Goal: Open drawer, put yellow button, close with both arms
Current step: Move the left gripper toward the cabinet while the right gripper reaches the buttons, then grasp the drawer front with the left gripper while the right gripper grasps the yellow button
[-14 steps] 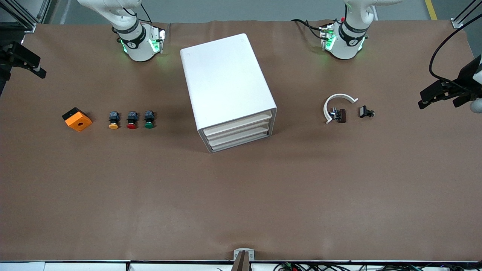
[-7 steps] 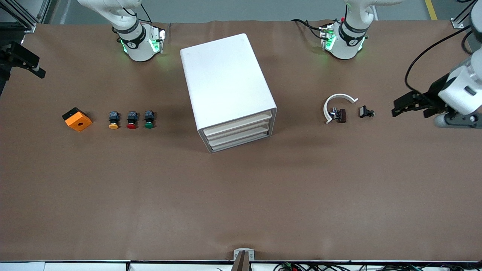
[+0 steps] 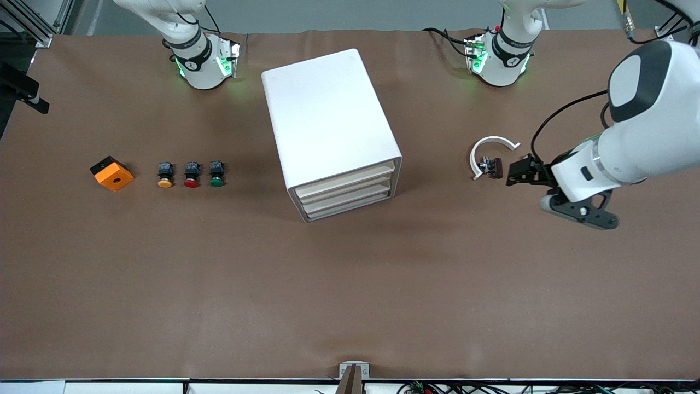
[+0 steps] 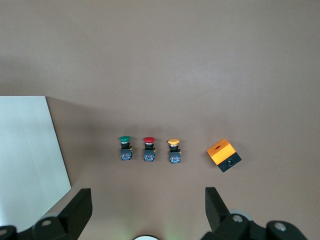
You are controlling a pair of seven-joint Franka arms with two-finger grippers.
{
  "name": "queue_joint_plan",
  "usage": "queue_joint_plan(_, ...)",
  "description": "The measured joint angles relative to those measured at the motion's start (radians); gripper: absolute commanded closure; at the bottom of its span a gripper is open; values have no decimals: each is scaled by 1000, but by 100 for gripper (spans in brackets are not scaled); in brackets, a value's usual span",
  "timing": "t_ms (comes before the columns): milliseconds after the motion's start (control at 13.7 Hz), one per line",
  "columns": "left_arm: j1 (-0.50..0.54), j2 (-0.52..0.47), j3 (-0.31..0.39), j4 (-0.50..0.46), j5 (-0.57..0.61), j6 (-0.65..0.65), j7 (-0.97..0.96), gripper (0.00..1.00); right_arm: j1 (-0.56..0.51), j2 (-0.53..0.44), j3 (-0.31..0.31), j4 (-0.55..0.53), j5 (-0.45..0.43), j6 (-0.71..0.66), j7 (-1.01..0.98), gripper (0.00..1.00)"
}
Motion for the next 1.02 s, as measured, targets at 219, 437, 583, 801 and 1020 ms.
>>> queue_joint_plan(219, 17, 66, 3, 2, -198, 0, 235, 0, -24, 59, -1, -5, 0, 7, -1, 0)
queue_joint_plan(437, 2, 154, -3, 8, -317, 13, 333, 0, -60, 84, -2, -18, 0, 8, -5, 0)
queue_joint_plan(583, -15, 205, -15, 12, -430, 17, 346, 0, -75, 89, -3, -53, 0, 17, -8, 0)
queue_joint_plan(801, -43, 282, -32, 16, -542, 31, 354, 0, -76, 95, -2, -184, 0, 114, -8, 0)
queue_joint_plan(1020, -90, 316, -36, 22, -576, 66, 353, 0, -76, 84, -2, -335, 0, 240, -8, 0)
